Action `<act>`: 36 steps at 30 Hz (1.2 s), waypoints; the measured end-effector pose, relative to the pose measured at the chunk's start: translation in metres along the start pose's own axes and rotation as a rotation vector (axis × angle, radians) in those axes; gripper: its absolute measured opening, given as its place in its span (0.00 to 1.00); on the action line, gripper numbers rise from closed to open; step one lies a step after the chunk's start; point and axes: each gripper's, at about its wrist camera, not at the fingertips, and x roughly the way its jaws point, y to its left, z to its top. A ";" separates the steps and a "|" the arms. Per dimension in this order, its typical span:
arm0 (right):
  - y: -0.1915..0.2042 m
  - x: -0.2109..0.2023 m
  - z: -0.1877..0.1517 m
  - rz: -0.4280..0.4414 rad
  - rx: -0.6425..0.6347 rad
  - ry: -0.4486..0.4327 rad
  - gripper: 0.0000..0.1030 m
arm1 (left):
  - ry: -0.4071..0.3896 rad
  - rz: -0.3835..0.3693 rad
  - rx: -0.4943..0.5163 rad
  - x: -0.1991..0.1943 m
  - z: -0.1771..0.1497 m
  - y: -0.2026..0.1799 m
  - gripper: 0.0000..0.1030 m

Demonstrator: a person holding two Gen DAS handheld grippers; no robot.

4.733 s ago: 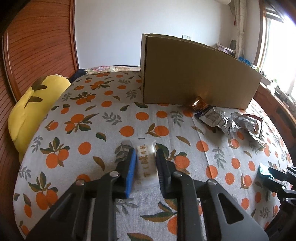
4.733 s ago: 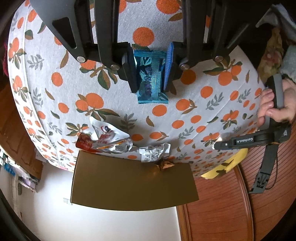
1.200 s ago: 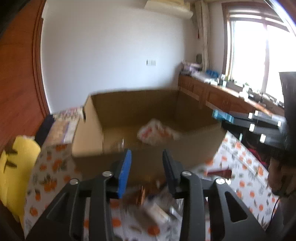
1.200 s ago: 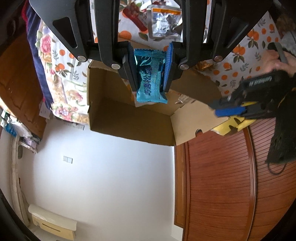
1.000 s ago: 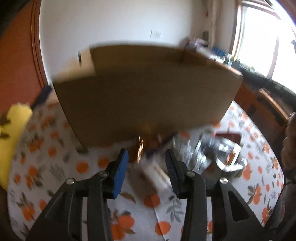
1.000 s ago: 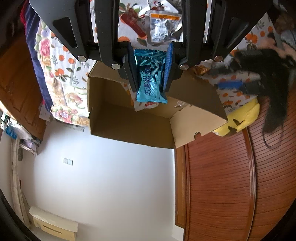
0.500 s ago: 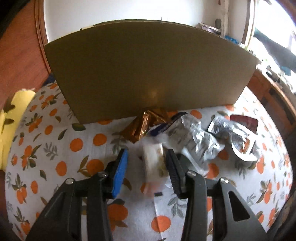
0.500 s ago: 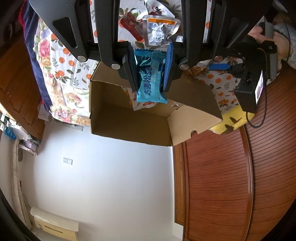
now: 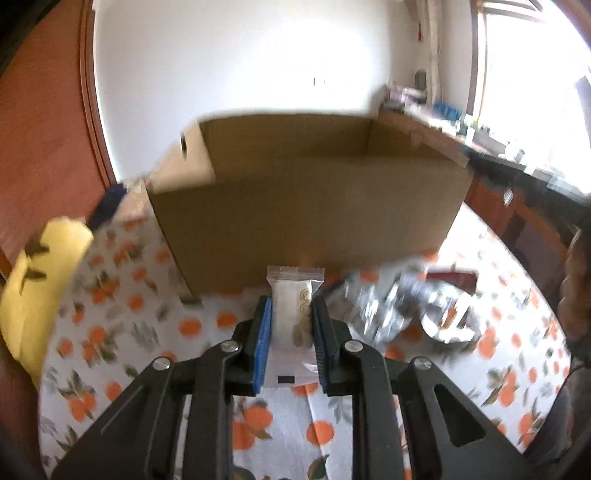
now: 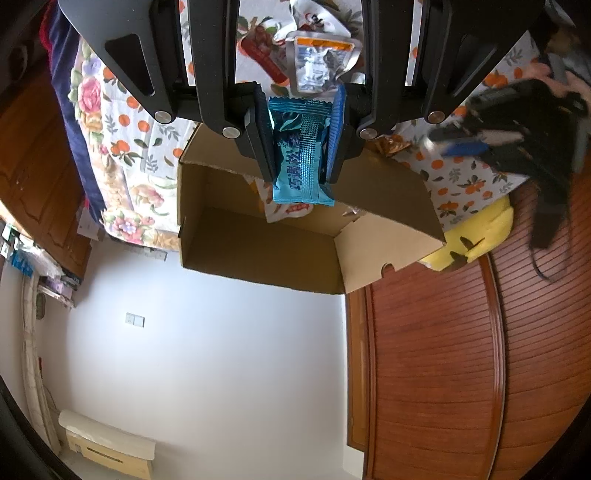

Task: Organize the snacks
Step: 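Lower both snacks into the box and open both tools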

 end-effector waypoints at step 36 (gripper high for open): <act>-0.012 0.073 0.028 0.038 0.021 0.081 0.35 | -0.090 -0.056 -0.024 0.045 0.092 0.018 0.33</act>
